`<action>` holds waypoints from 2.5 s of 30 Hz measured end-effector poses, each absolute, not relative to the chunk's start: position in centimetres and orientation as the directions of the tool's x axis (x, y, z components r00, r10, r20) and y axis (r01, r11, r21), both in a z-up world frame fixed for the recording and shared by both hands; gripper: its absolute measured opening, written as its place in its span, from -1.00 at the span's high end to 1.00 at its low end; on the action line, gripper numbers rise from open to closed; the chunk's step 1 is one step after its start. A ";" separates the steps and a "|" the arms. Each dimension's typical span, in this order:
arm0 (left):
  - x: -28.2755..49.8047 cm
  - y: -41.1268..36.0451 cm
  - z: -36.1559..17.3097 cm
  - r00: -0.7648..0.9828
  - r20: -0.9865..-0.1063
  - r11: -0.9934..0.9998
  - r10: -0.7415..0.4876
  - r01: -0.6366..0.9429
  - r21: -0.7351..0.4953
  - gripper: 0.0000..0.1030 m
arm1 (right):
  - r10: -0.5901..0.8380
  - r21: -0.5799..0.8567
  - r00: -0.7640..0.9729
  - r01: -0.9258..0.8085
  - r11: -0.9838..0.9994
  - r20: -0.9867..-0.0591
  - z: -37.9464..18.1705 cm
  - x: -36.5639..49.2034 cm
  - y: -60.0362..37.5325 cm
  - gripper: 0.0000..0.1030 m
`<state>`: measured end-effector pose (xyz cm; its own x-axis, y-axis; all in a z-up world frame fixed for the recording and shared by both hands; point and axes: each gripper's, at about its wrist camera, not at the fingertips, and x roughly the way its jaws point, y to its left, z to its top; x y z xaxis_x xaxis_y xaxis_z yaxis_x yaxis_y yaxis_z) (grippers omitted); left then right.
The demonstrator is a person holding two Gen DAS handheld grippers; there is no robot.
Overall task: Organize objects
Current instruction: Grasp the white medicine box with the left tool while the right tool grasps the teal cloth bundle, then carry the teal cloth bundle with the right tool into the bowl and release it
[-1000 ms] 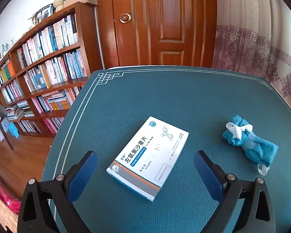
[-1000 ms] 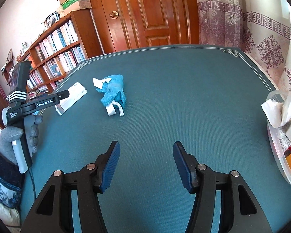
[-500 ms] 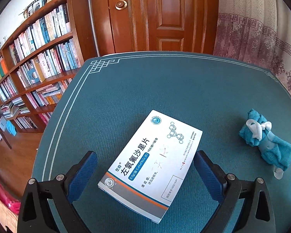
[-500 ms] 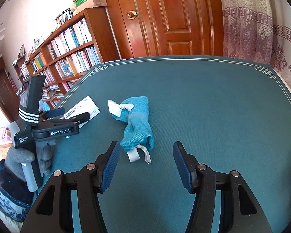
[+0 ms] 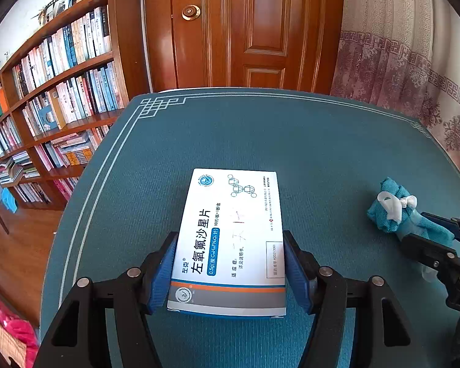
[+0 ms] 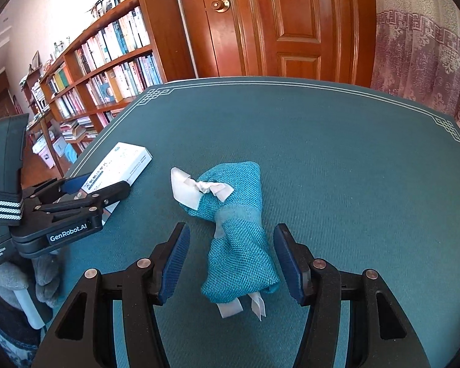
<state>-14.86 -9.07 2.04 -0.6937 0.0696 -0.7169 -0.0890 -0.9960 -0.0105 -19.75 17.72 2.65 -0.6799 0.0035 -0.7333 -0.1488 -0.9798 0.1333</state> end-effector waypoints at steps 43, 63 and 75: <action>-9.3 -1.7 6.3 -0.763 -0.605 -0.955 0.229 -0.295 0.011 -0.31 | 0.273 0.126 -0.671 -0.482 -0.867 -0.689 7.8 -1.8 27.3 0.28; -6.5 2.4 6.1 -0.737 -0.618 -0.926 0.275 -0.375 0.036 -0.31 | 0.504 0.073 -0.558 -0.715 -0.695 -0.659 10.5 8.9 36.7 0.28; -5.3 4.1 5.6 -0.718 -0.632 -0.913 0.292 -0.405 0.038 -0.31 | 0.614 0.007 -0.471 -0.796 -0.605 -0.633 10.9 11.1 40.3 0.28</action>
<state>-5.34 4.15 5.57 -0.7177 0.2921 -0.6321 -0.4051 -0.9135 0.0379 11.07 40.28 10.94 -0.4715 0.6137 -0.6333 -0.7964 -0.6047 0.0068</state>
